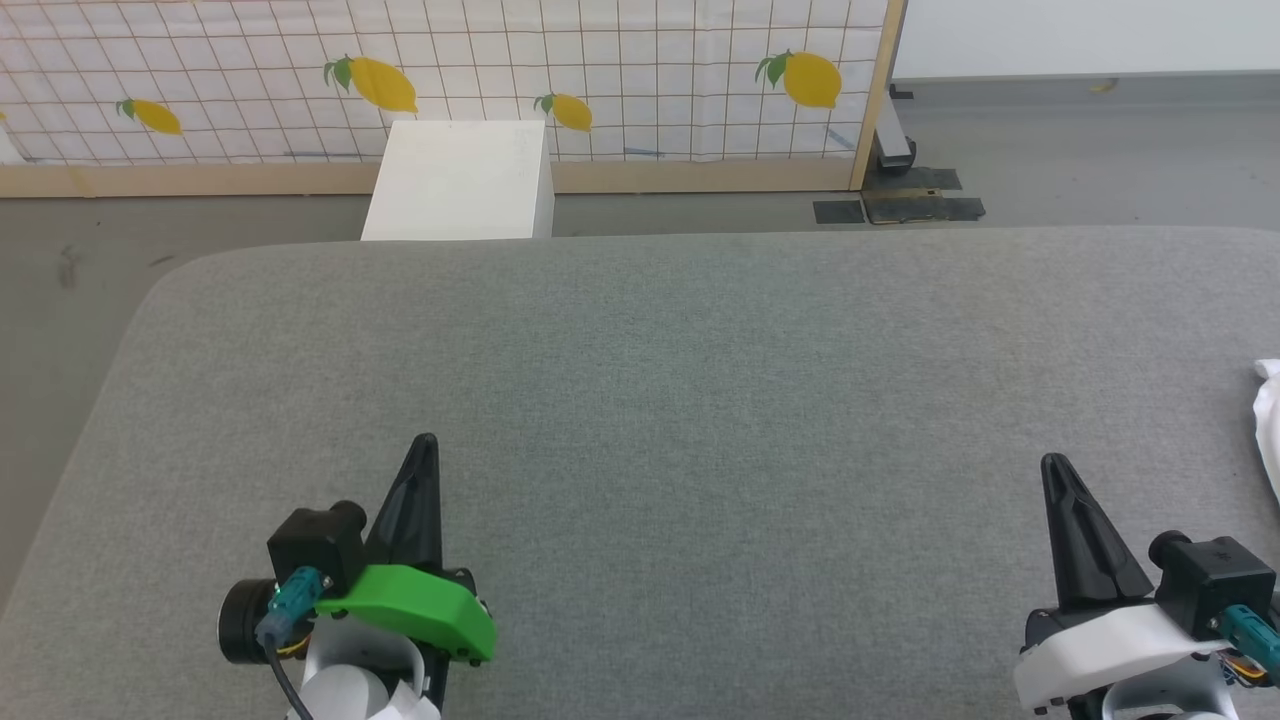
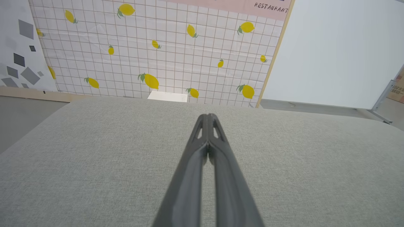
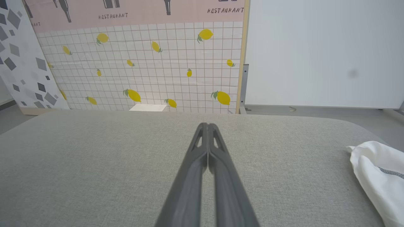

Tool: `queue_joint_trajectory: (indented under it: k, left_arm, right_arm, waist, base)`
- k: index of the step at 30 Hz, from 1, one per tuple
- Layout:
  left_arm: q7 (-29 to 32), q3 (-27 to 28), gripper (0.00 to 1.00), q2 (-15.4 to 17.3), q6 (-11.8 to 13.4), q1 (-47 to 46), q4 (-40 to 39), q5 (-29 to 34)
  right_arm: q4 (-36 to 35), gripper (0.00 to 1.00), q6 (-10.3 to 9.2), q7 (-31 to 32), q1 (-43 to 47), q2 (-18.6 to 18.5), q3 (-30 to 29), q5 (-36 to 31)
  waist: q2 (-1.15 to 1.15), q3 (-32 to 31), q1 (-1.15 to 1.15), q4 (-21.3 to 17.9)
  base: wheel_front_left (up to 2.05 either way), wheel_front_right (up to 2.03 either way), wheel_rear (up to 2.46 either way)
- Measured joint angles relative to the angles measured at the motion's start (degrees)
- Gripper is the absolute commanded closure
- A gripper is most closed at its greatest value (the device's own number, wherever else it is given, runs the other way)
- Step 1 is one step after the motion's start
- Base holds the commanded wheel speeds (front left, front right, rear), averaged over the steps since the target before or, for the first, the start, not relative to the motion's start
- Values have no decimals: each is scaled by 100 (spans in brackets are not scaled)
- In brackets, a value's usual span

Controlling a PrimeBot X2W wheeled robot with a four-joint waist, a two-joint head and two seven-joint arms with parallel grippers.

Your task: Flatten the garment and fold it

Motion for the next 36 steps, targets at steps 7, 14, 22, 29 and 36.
queue_joint_trajectory:
  k: [7, 14, 22, 29, 36]
  left_arm:
    - [62, 40, 100, 0, 24, 15, -59, 74]
    - [157, 74, 100, 0, 42, 66, -131, 129]
    - [242, 109, 100, 0, 59, 105, -212, 296]
    - [316, 153, 100, 0, 66, 121, -269, 376]
    - [410, 199, 100, 0, 68, 142, -344, 458]
  right_arm:
    - [19, 100, 0, 51, -26, 0, 29, -33]
    - [35, 100, 0, 96, -63, 0, 57, -79]
    - [59, 100, 0, 143, -109, 0, 89, -103]
    - [74, 100, 0, 193, -118, 0, 120, -130]
    - [94, 100, 0, 218, -141, 1, 151, -148]
  waist:
    - [0, 0, 0, -6]
    - [0, -1, 0, -12]
    - [0, -1, 0, -19]
    - [0, -1, 0, -25]
    - [0, -2, 0, -30]
  base:
    - [0, 0, 0]
    - [0, 0, 0]
    - [0, 0, 0]
    - [0, 0, 0]
    - [0, 0, 0]
